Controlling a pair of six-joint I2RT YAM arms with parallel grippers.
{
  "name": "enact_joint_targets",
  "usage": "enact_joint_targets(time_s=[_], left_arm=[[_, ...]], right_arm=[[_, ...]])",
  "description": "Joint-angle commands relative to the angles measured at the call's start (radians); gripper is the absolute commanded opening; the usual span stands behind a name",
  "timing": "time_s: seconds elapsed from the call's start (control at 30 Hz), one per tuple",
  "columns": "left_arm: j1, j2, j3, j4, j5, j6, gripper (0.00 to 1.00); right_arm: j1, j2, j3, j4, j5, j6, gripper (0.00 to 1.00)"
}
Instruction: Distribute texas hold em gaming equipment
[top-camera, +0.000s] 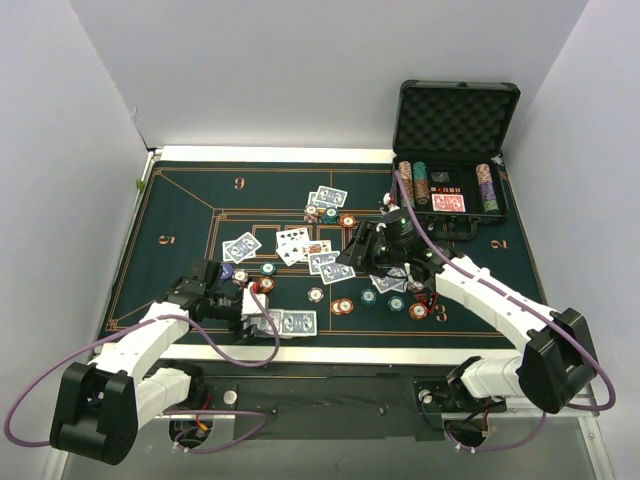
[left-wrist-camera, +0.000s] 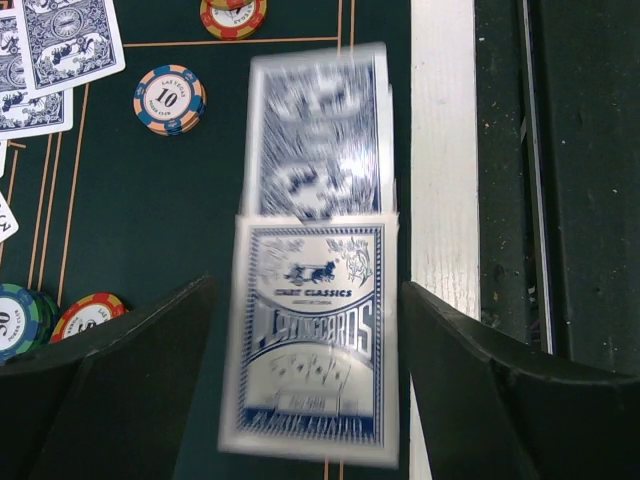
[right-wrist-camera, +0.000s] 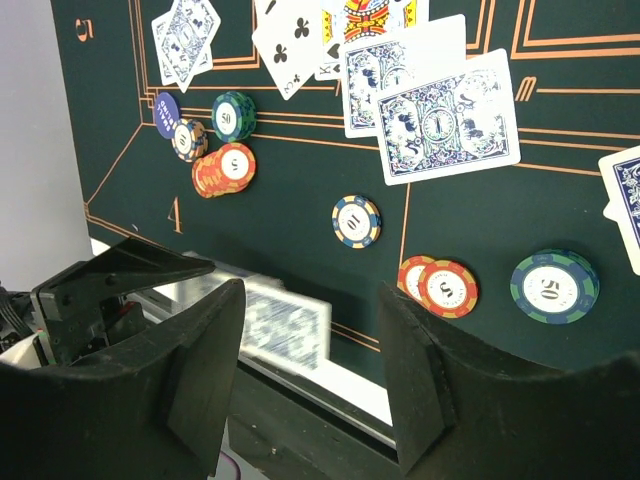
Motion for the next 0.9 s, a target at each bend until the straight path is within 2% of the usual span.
enact_joint_targets(time_s=[0.0,0.23,0.43,0.6,0.67,0.7,0.73,0.87], left_arm=[[-0.004,-0.012,0.005,0.018,0.06,0.043,0.86],[-0.003,-0.049,0.003,-0.032,0.058,0.054,0.9],[-0.003,-0.084,0.078,-0.039,0.066,-0.079,0.9],[0.008,-0.112,0.182,-0.038,0.049,-0.298,0.91],[0.008,-0.109,0.239,-0.031,0.012,-0.403,0.91],[0.01,-0.092,0.288,-0.08,-0.015,-0.417,0.91],[0.01,-0.078,0.326,-0.111,-0.043,-0.44,0.91],[0.036,0.043,0.552,-0.381,-0.126,-0.497,0.91]], right_arm=[[-0.015,-0.046,-0.012,-0.017,0.003,-0.004,0.5],[-0.029,-0.067,-0.018,-0.053,0.007,-0.016,0.51],[-0.035,-0.076,-0.003,-0.086,0.021,-0.028,0.51],[-0.028,-0.104,0.0,-0.137,0.059,-0.041,0.53],[-0.023,-0.116,0.009,-0.177,0.084,-0.048,0.74],[-0.022,-0.121,0.017,-0.189,0.092,-0.06,0.88],[-0.017,-0.132,0.024,-0.218,0.107,-0.07,0.94],[-0.011,-0.175,0.035,-0.281,0.133,-0.087,0.97]])
